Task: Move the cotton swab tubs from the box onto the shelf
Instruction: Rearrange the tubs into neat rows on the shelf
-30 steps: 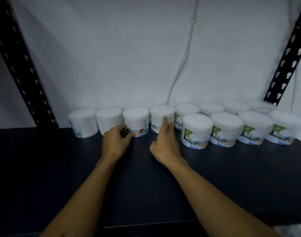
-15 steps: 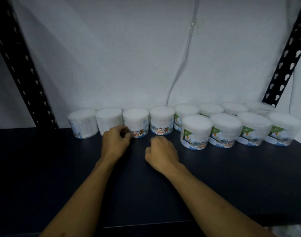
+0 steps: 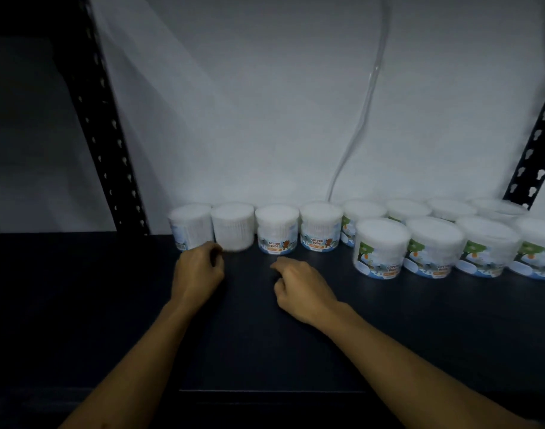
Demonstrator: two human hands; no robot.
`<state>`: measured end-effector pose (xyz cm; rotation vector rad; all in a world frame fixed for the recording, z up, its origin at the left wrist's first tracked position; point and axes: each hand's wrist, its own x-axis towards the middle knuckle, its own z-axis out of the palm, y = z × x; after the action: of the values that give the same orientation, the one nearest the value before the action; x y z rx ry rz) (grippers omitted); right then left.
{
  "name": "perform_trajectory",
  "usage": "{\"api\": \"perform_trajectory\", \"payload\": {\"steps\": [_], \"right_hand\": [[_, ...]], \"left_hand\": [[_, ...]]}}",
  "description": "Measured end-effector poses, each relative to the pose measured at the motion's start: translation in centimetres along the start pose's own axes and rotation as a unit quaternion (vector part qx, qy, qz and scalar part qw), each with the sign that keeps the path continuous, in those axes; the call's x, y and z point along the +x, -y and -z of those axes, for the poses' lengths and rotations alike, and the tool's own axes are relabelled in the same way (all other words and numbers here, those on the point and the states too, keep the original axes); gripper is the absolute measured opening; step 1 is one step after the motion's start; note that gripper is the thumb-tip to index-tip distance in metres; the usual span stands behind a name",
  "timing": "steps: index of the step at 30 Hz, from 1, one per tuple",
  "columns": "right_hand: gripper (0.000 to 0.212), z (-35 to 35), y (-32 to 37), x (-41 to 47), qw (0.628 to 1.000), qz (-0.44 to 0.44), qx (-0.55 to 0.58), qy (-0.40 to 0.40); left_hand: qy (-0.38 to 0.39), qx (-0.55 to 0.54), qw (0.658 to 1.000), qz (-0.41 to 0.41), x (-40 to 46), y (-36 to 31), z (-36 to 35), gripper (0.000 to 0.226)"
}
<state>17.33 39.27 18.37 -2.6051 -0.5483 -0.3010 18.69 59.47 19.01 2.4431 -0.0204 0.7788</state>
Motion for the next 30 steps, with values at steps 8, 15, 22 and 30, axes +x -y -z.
{"api": "perform_trajectory", "payload": {"steps": [8, 15, 22, 30], "right_hand": [[0.055, -2.3, 3.4, 2.5, 0.996, 0.064, -0.04, -0.047], [0.077, -4.2, 5.1, 6.6, 0.989, 0.074, -0.089, -0.092], [0.086, -5.9, 5.9, 9.8, 0.985, 0.03, -0.131, -0.11], [0.072, -5.5, 5.7, 8.7, 0.986, 0.038, -0.111, -0.117]], "left_hand": [[-0.067, -0.007, 0.997, 0.029, 1.1, 3.6, 1.1, 0.049], [-0.053, 0.006, 0.998, 0.02, 3.0, 4.5, -0.2, 0.086], [-0.007, -0.092, 0.992, 0.089, 5.5, 6.4, -0.8, 0.088], [-0.047, -0.151, 0.983, 0.09, 3.9, 6.6, 0.2, 0.066]]}}
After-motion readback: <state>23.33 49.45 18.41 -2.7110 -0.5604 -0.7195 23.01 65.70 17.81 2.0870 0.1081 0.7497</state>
